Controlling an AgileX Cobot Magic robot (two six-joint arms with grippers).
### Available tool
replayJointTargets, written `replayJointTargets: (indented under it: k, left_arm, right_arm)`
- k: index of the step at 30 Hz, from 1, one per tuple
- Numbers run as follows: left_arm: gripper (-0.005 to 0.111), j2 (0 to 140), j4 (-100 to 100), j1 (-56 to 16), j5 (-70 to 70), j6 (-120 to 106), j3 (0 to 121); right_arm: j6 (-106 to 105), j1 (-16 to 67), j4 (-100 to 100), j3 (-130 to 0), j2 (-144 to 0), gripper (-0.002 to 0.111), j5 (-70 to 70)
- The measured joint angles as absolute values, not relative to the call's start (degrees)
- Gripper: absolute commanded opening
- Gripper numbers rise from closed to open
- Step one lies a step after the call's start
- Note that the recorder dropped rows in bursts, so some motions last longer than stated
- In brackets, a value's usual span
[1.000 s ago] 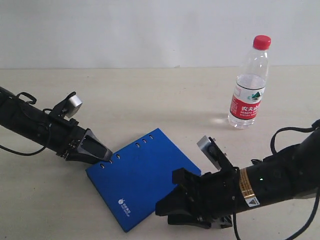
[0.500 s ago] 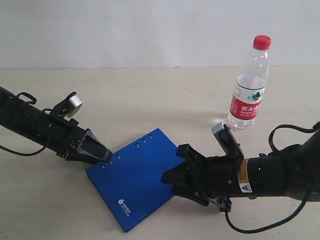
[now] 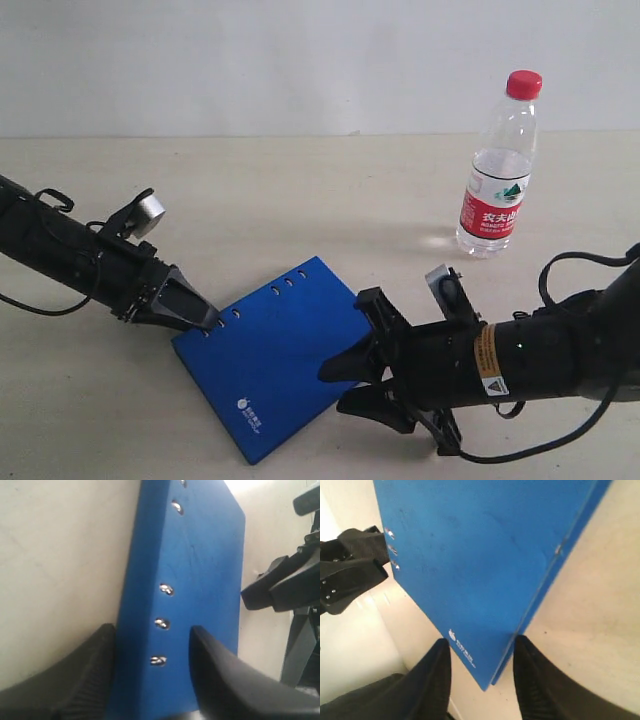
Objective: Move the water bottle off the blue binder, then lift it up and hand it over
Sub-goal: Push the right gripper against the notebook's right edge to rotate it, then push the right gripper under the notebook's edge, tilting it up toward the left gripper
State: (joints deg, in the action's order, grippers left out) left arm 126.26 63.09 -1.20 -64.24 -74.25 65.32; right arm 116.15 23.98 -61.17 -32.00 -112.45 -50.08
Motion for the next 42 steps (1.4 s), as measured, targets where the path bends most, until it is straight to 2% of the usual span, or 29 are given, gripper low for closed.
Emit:
replayJointTargets:
  k: [3,5,6,8,11,17,23,24,28,29,33,42]
  left_arm:
    - [0.039,126.34,62.99,-1.20,-64.37,-74.36,65.32]
    - [0.039,126.34,62.99,-1.20,-64.45,-74.48,65.32]
    - [0.039,126.34,63.10,-1.20,-64.50,-74.47,65.32]
    - [0.039,126.34,63.44,-1.20,-64.50,-74.47,65.32]
    - [0.039,126.03,64.53,-1.20,-64.50,-74.47,65.32]
    - [0.039,121.51,65.49,-1.20,-64.39,-74.55,65.32]
    - [0.039,117.98,65.61,-1.20,-64.39,-74.55,65.32]
    - [0.039,117.97,65.61,-1.20,-64.10,-74.55,65.32]
    - [0.039,117.97,65.61,-1.20,-64.10,-74.55,65.32]
    - [0.039,117.97,65.61,-1.20,-64.10,-74.55,65.32]
    - [0.039,117.97,65.61,-1.20,-63.00,-74.79,65.32]
    - [0.039,117.97,65.61,-1.20,-63.12,-75.01,65.32]
  right_arm:
    - [118.16,23.98,-61.08,-32.00,-112.34,0.036,-49.28]
    - [119.43,24.08,-60.21,-32.11,-112.23,0.030,-48.67]
    - [119.87,24.49,-59.47,-32.11,-111.86,0.024,-47.70]
    - [119.28,26.74,-58.04,-32.11,-109.75,0.020,-40.78]
    - [118.30,32.53,-67.20,-35.17,-103.55,0.020,-26.20]
    - [120.36,37.94,-77.19,-37.14,-101.94,0.020,-17.43]
    - [120.47,38.38,-78.60,-37.33,-102.58,0.021,-13.16]
    - [120.47,38.38,-78.71,-37.33,-102.58,0.026,-13.16]
    - [120.47,38.38,-77.25,-37.60,-102.94,0.063,-13.87]
    - [120.47,38.38,-76.07,-37.84,-103.22,0.066,-14.76]
    - [120.47,38.38,-70.67,-38.38,-104.67,0.057,-17.40]
    - [116.06,38.38,-64.67,-41.74,-106.45,0.057,-18.93]
